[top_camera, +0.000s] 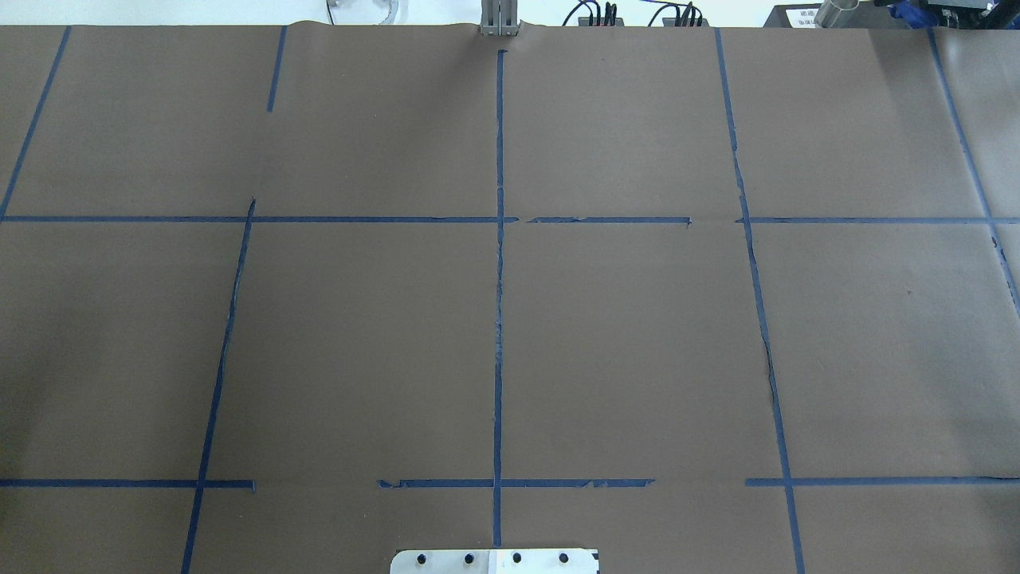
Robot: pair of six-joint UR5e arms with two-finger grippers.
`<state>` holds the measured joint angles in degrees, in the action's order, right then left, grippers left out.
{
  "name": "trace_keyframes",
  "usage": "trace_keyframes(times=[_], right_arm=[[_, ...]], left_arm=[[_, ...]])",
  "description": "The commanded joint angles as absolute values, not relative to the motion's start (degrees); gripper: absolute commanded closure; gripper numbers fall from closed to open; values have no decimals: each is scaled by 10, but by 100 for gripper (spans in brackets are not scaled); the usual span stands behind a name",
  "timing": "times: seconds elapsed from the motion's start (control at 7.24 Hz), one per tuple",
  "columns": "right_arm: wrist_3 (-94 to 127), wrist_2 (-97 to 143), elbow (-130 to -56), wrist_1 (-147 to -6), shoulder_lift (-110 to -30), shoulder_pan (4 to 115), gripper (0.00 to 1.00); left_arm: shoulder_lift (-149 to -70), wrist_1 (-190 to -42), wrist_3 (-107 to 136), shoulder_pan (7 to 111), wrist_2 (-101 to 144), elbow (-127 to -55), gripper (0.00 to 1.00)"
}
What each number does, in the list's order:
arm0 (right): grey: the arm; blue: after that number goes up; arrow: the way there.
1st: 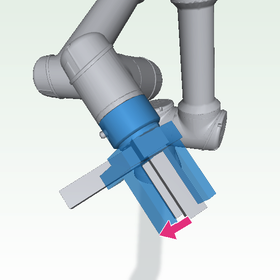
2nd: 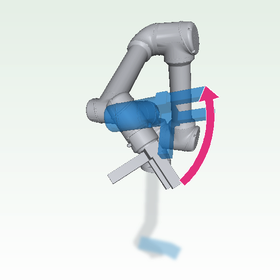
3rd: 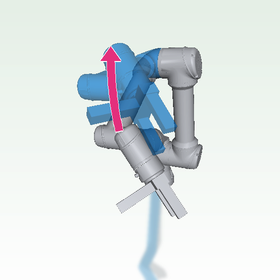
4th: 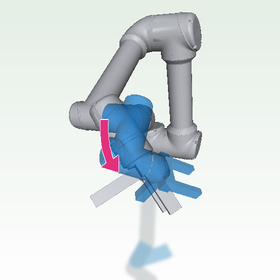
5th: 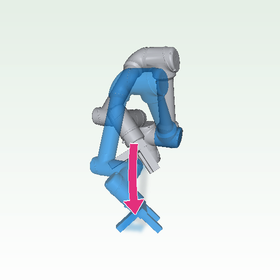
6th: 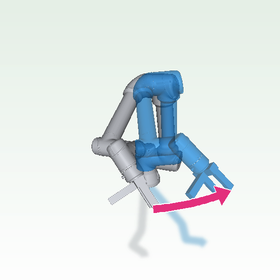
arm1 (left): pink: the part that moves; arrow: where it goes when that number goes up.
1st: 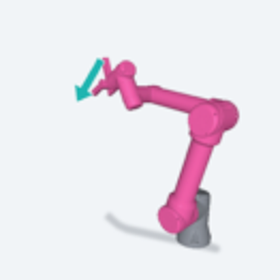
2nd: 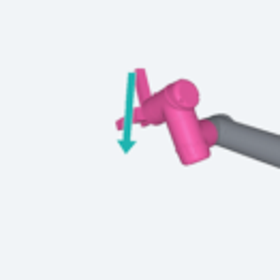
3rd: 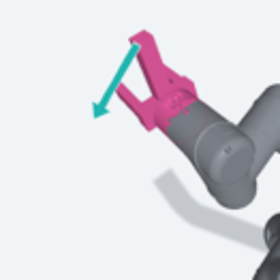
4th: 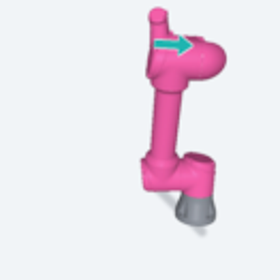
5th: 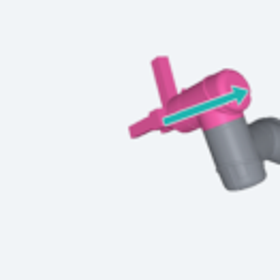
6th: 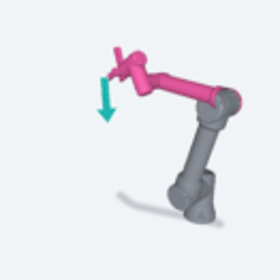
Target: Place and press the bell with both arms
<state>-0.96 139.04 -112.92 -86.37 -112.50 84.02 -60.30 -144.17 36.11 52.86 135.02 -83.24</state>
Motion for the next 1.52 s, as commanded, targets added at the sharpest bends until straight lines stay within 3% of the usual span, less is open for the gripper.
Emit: trace_keyframes(times=[0.0, 0.14, 0.41, 0.55, 0.83, 1.11, 1.38], right_arm=[[-10, 1391, -1130, -864, -1125, 840, 0], [-10, 1391, -1130, -863, -1125, 840, 0], [-10, 1391, -1130, -863, -1124, 840, 0], [-10, 1390, -1129, -864, -1123, 840, 0], [-10, 1390, -1128, -866, -1119, 838, 0], [-9, 1390, -1128, -866, -1119, 839, 0], [-9, 1390, -1128, -866, -1120, 838, 0]], left_arm=[[-603, -1474, 413, 528, 1352, -833, 95], [-602, -1536, 475, 531, 1358, -845, 100], [-618, -1567, 617, 529, 1375, -957, 100], [-664, -1565, 657, 526, 1376, -978, 100], [-793, -1528, 723, 486, 1377, -976, 100], [-984, -1372, 816, 448, 1369, -977, 98], [-1116, -1244, 859, 402, 1318, -971, 98]])
